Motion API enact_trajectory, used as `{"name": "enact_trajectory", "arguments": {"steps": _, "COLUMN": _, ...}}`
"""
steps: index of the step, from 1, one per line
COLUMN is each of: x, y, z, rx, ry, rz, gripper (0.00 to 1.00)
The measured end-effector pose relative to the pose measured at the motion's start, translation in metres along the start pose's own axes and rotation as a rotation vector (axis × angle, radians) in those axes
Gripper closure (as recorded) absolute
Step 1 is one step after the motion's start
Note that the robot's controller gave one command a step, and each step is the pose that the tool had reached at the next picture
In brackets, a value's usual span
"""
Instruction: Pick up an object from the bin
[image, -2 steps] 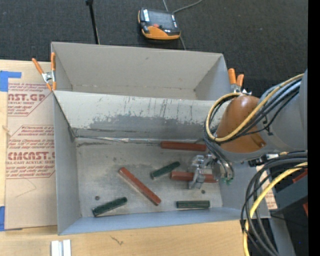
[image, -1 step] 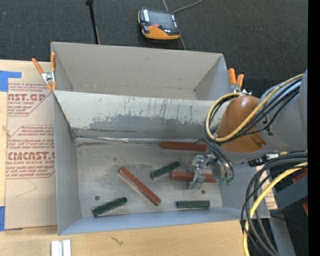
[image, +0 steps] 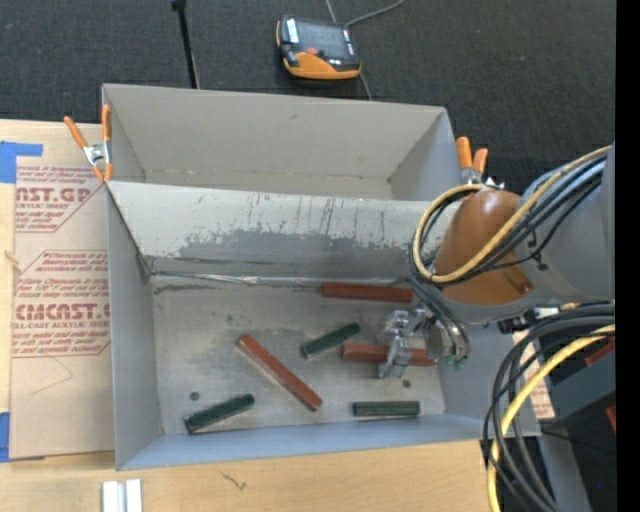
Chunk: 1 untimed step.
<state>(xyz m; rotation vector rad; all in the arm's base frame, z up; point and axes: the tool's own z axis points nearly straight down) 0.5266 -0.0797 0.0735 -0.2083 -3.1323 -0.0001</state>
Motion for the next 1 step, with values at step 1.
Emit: {"name": "enact_trajectory", "arguments": {"steps": 1, "x": 0.0019, "y": 0.0003, "z": -0.0148, "rx": -0.001, "ry": 0.007, "rz": 0.0, "gripper": 1.0}}
